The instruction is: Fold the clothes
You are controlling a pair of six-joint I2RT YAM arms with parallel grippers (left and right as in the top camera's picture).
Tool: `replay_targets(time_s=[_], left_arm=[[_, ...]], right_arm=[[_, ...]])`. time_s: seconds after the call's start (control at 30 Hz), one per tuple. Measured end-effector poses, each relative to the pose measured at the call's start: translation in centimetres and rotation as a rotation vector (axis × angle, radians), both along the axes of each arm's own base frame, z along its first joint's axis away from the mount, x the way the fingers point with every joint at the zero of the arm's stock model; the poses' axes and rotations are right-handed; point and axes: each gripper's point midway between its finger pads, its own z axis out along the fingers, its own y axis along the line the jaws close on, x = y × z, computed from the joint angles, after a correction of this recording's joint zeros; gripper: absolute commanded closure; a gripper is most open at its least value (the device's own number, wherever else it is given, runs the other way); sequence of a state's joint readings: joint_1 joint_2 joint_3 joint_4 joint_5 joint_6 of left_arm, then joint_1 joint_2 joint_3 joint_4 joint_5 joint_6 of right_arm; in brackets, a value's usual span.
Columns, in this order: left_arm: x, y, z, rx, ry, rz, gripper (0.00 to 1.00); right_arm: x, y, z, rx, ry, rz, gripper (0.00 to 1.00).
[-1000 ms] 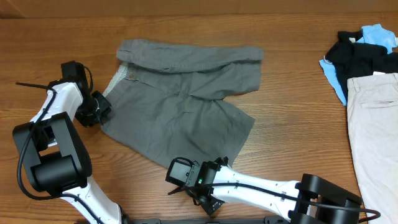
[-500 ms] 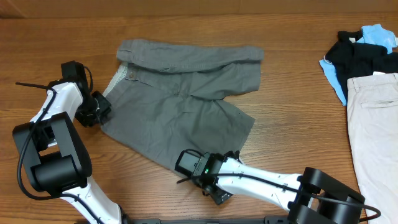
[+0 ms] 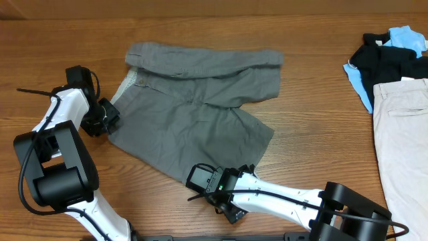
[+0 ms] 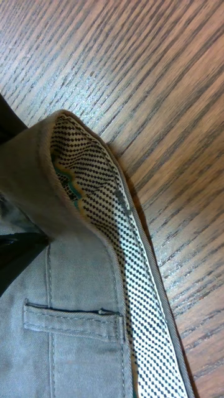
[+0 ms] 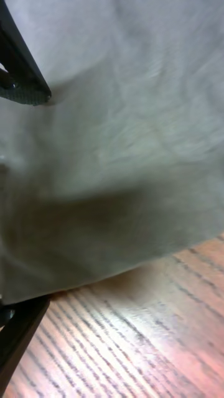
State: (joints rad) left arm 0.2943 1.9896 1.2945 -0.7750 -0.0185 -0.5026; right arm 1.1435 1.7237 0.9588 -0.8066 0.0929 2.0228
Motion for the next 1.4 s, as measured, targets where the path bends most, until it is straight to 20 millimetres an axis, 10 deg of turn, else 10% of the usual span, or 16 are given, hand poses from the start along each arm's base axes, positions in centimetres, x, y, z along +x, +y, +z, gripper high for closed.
replay_targets(time_s=[0.2, 0.37, 0.63, 0.87, 1.4], left_arm=[[0.0, 0.0, 0.0, 0.000, 0.000, 0.000, 0.67], [0.0, 0.0, 0.0, -0.001, 0.000, 0.016, 0.95], [-1.8, -0.4, 0.3, -0.014, 0.067, 0.016, 0.96], [-5.8, -2.5, 1.5, -0.096, 0.181, 0.046, 0.96], [-10.1, -5.4, 16.9, -0.082, -0.156, 0.036, 0.96]], right_arm=[[-0.4, -0.2, -0.3, -0.011, 0.022, 0.001, 0.59], [-0.5, -0.5, -0.3, -0.025, 0.029, 0.001, 0.96], [-0.3, -3.3, 0.5, -0.096, 0.064, -0.050, 0.96], [1.1, -8.3, 5.9, -0.105, 0.032, -0.179, 0.96], [3.0, -13.9, 16.7, 0.062, -0.345, -0.217, 0.96]])
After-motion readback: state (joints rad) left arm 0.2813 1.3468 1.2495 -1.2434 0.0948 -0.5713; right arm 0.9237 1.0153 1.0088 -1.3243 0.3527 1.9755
